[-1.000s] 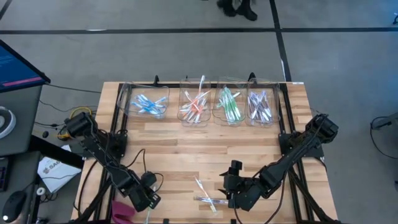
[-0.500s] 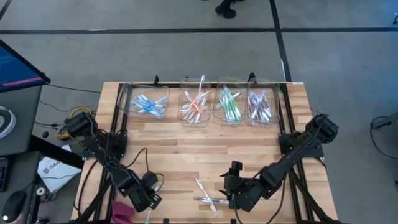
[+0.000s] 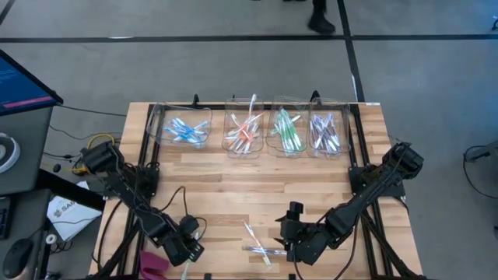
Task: Pick & Place Toothbrushes
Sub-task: Put the green toothbrush into the middle right transparent bin
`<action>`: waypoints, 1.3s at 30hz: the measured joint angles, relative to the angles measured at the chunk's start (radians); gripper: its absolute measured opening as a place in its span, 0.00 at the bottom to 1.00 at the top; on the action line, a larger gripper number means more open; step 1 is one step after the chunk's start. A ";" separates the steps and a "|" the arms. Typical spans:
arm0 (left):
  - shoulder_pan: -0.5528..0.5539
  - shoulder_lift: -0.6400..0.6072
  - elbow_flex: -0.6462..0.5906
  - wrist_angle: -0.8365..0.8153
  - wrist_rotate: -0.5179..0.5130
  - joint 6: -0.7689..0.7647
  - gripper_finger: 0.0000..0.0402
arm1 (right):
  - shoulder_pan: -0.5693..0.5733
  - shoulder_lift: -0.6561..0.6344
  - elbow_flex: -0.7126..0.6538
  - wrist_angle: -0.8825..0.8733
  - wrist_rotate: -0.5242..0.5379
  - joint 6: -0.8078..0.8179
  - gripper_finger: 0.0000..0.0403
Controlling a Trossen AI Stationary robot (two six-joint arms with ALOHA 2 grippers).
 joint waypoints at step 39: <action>0.025 -0.094 -0.004 0.014 -0.242 0.223 0.02 | 0.067 0.000 0.000 0.000 -0.003 0.008 0.67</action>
